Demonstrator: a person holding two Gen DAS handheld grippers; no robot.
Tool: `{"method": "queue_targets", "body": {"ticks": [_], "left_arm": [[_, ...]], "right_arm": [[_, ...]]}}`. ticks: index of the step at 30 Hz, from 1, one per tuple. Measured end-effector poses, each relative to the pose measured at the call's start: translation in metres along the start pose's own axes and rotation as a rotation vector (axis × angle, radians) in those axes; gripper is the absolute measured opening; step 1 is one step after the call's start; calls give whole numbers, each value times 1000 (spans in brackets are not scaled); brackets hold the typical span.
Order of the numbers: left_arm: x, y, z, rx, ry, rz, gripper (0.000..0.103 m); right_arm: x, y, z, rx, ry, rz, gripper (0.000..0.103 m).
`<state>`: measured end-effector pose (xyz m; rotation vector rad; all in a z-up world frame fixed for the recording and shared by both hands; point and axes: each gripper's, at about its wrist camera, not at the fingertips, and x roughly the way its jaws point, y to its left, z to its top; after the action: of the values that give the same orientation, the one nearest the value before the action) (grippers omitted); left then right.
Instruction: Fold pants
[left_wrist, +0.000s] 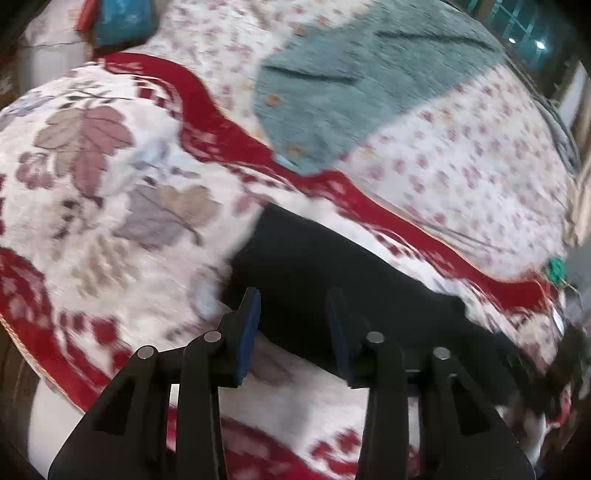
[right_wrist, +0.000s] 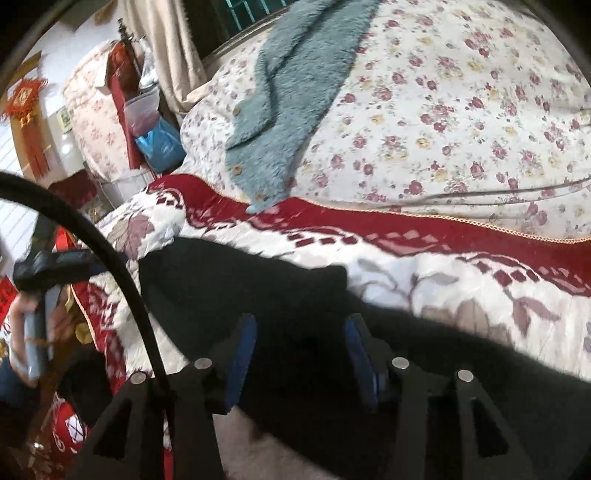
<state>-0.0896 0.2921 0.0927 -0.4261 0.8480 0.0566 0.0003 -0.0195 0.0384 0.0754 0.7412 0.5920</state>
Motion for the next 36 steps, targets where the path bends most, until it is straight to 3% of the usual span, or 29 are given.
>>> {"method": "queue_targets", "body": {"ticks": [3, 6, 7, 8, 11, 14, 16, 19, 21, 23, 25, 36], "left_arm": [[6, -26, -11, 33, 35, -62, 40], [18, -58, -21, 89, 48, -73, 40], [23, -67, -24, 97, 55, -87, 40], [33, -77, -26, 117, 65, -103, 40], [58, -95, -33, 163, 131, -58, 40], [61, -96, -37, 182, 134, -59, 40], [67, -97, -41, 201, 139, -32, 40], [75, -94, -49, 193, 151, -14, 40], [72, -96, -52, 216, 133, -5, 40], [68, -97, -54, 227, 130, -2, 40], [64, -97, -54, 226, 121, -6, 40], [46, -123, -63, 224, 102, -55, 40]], "right_arm": [[26, -21, 22, 51, 49, 62, 52], [63, -38, 33, 123, 141, 153, 52], [73, -40, 33, 144, 173, 189, 48], [85, -39, 33, 144, 202, 202, 32], [82, -32, 34, 103, 172, 200, 12], [56, -24, 35, 88, 98, 267, 11], [53, -22, 32, 58, 94, 251, 11], [76, -29, 23, 49, 182, 93, 14], [75, -29, 22, 74, 180, 73, 18], [55, -28, 23, 62, 138, 42, 37], [36, -28, 19, 59, 110, 22, 43], [-56, -36, -40, 141, 0, -58, 43]]}}
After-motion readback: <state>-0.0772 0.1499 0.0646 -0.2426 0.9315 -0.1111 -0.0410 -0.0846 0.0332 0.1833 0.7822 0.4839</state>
